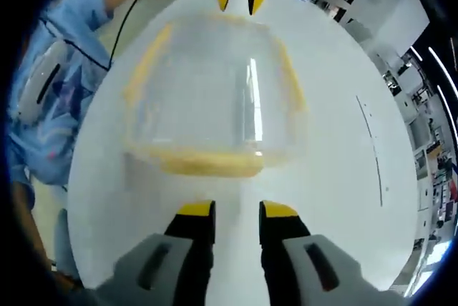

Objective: Snap each plastic latch of the storage box into its locked position after aligning the lid with the box until every specified latch is closed and the lid sits flush.

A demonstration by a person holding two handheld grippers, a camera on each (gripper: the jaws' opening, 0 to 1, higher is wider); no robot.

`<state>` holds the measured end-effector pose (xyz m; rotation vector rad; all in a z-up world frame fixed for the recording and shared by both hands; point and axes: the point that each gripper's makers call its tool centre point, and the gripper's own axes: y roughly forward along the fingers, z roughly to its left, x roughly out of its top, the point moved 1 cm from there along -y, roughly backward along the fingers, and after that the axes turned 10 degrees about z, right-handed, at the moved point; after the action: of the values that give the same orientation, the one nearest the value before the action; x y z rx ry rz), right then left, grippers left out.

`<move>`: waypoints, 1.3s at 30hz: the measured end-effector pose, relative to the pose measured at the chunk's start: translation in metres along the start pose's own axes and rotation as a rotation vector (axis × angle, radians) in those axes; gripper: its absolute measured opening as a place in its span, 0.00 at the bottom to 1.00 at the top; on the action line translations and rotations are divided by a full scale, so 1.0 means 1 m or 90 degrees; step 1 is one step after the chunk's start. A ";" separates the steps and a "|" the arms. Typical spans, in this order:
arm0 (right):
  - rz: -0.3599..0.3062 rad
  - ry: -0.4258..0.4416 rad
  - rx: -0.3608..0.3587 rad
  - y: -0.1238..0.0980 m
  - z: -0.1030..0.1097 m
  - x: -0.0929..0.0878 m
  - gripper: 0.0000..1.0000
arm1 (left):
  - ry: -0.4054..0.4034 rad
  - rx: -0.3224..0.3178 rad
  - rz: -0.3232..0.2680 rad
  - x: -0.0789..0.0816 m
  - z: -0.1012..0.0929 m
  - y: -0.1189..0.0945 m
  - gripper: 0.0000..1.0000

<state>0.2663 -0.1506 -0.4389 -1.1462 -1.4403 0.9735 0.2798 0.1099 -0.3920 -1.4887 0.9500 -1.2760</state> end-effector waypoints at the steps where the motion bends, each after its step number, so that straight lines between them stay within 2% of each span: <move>1: -0.009 0.001 -0.020 0.000 -0.006 -0.001 0.21 | -0.005 0.006 -0.018 0.005 0.002 -0.006 0.24; 3: -0.022 0.012 -0.067 -0.001 -0.020 -0.003 0.20 | -0.014 0.021 -0.039 0.016 0.008 -0.015 0.21; 4: -0.026 0.013 -0.088 -0.001 -0.026 -0.004 0.19 | 0.005 0.052 -0.057 0.032 0.012 -0.023 0.20; 6: -0.062 0.026 -0.125 -0.005 -0.038 -0.001 0.17 | 0.040 0.066 -0.059 0.058 0.006 -0.029 0.19; 7: -0.089 0.033 -0.147 -0.009 -0.045 0.002 0.16 | 0.074 0.068 -0.052 0.077 -0.002 -0.027 0.19; 8: -0.118 0.041 -0.177 -0.015 -0.052 0.006 0.16 | 0.088 0.066 -0.045 0.089 -0.008 -0.023 0.18; 11: -0.157 0.058 -0.238 -0.024 -0.065 0.010 0.15 | 0.136 0.062 -0.010 0.109 -0.020 -0.011 0.16; 13: -0.180 0.067 -0.255 -0.028 -0.067 0.012 0.14 | 0.155 0.057 0.019 0.119 -0.026 -0.002 0.16; 16: -0.200 0.076 -0.266 -0.033 -0.067 0.011 0.14 | 0.167 0.045 0.049 0.128 -0.030 0.009 0.16; 20: -0.206 0.078 -0.268 -0.035 -0.067 0.011 0.13 | 0.172 0.042 0.059 0.130 -0.029 0.012 0.15; 22: -0.229 0.080 -0.274 -0.040 -0.067 0.013 0.13 | 0.177 0.032 0.091 0.132 -0.032 0.021 0.15; 25: -0.244 0.080 -0.271 -0.043 -0.066 0.015 0.13 | 0.180 0.031 0.102 0.132 -0.035 0.025 0.15; 28: -0.255 0.075 -0.270 -0.043 -0.064 0.018 0.12 | 0.179 0.027 0.113 0.133 -0.037 0.028 0.14; 29: -0.264 0.073 -0.270 -0.043 -0.062 0.019 0.12 | 0.155 0.022 0.122 0.130 -0.038 0.028 0.14; 30: -0.269 0.073 -0.270 -0.044 -0.062 0.020 0.12 | 0.153 0.022 0.123 0.130 -0.038 0.029 0.14; 32: -0.304 0.076 -0.271 -0.050 -0.061 0.025 0.12 | 0.133 0.024 0.138 0.129 -0.039 0.030 0.14; 35: -0.370 0.071 -0.256 -0.057 -0.052 0.032 0.12 | 0.136 0.032 0.163 0.130 -0.040 0.032 0.14; 39: -0.451 0.088 -0.223 -0.061 -0.042 0.032 0.05 | 0.117 0.029 0.170 0.129 -0.038 0.031 0.14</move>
<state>0.2966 -0.1329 -0.3668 -0.8114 -1.7605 0.1486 0.2634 -0.0270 -0.3860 -1.1782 1.1894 -1.2420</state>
